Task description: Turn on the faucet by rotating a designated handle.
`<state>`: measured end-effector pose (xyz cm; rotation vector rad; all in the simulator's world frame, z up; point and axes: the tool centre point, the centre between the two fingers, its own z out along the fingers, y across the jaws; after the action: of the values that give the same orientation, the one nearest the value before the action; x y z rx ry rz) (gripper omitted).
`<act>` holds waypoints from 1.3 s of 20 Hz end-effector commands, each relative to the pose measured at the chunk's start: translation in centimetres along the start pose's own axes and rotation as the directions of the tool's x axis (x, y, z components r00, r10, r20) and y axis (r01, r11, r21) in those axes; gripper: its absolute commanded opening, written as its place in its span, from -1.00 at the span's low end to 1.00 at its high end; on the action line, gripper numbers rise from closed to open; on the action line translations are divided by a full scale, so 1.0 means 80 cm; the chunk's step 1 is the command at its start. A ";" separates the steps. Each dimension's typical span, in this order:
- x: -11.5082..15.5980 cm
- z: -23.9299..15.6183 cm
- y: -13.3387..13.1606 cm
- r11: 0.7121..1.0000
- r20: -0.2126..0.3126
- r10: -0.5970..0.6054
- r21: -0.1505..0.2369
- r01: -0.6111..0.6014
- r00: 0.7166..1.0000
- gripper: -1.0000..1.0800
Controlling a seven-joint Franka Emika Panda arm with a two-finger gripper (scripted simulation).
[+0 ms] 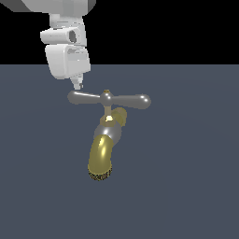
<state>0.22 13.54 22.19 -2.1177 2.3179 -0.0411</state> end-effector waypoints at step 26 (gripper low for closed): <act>-0.002 0.029 0.053 0.995 0.014 0.096 -0.022 -0.096 0.995 -1.00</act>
<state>-3.07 13.86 19.81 -2.0488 2.3707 0.0004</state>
